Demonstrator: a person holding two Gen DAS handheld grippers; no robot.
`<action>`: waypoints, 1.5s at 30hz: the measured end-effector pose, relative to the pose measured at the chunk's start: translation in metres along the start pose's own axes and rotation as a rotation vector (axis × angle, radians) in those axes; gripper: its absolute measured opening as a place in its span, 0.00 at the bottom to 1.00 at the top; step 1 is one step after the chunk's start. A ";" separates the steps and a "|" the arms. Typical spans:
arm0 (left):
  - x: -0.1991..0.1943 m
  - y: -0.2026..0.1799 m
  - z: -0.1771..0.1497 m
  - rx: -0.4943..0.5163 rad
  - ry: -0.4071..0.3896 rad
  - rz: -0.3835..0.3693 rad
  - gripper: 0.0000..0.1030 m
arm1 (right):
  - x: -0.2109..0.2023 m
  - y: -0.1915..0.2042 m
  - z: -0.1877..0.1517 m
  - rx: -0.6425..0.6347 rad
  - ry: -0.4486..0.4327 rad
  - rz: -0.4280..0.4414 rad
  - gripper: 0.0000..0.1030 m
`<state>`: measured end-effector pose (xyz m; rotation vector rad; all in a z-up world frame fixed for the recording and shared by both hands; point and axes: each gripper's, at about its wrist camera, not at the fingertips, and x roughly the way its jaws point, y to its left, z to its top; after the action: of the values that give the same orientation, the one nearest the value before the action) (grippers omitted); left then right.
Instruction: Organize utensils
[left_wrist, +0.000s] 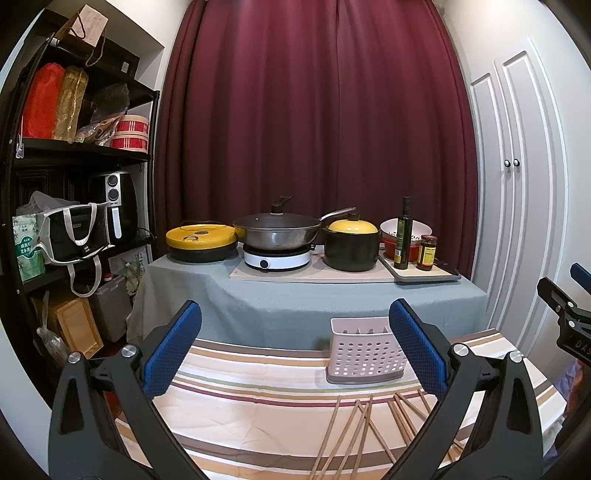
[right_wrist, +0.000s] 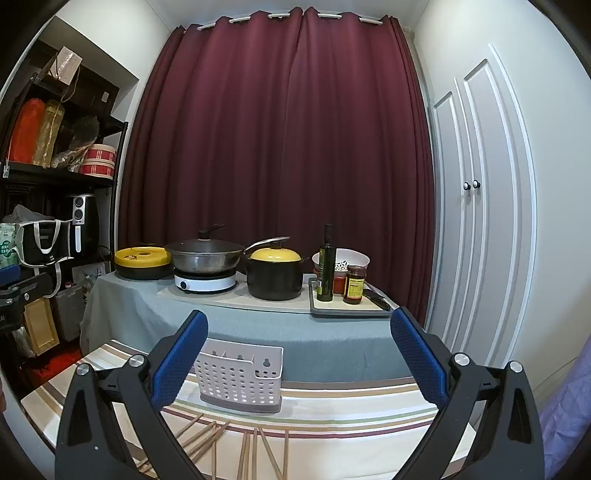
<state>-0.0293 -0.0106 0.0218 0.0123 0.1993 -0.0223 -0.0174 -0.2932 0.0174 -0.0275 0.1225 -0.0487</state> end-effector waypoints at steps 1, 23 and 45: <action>0.000 -0.001 0.000 0.000 0.000 -0.002 0.96 | 0.000 0.000 -0.001 -0.001 -0.001 0.000 0.94; -0.001 -0.004 -0.003 -0.009 0.000 -0.013 0.96 | -0.004 -0.003 -0.002 0.003 -0.009 -0.002 0.94; 0.001 -0.004 -0.005 -0.013 0.001 -0.017 0.96 | -0.003 -0.006 -0.003 0.007 -0.011 -0.005 0.94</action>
<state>-0.0295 -0.0147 0.0169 -0.0023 0.2003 -0.0375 -0.0215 -0.2993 0.0151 -0.0215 0.1118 -0.0536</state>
